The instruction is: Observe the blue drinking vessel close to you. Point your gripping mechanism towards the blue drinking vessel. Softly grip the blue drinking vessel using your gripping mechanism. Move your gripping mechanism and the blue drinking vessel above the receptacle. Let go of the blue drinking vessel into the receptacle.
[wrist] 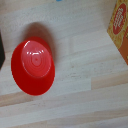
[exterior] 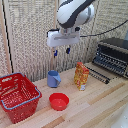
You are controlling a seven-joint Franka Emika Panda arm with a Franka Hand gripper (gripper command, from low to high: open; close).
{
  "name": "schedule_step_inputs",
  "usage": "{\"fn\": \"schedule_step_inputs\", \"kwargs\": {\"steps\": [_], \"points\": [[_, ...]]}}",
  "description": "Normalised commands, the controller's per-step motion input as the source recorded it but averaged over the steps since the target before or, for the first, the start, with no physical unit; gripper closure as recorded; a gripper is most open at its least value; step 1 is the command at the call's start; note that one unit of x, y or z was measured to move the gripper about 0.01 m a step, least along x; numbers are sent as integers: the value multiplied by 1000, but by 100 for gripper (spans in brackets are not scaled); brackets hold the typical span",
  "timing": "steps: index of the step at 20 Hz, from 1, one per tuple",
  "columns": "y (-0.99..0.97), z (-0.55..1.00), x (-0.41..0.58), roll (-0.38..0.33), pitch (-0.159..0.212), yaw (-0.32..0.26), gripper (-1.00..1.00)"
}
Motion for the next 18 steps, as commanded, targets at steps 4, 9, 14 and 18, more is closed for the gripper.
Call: {"fn": "schedule_step_inputs", "kwargs": {"steps": [4, 9, 14, 18], "points": [[-151, -277, 569, 52, 4, 0, -100], [-175, -307, 694, 75, 5, 1, -100], [-230, -267, 438, 50, 95, 0, -100], [-188, -326, 319, 9, 167, 0, -100]]}}
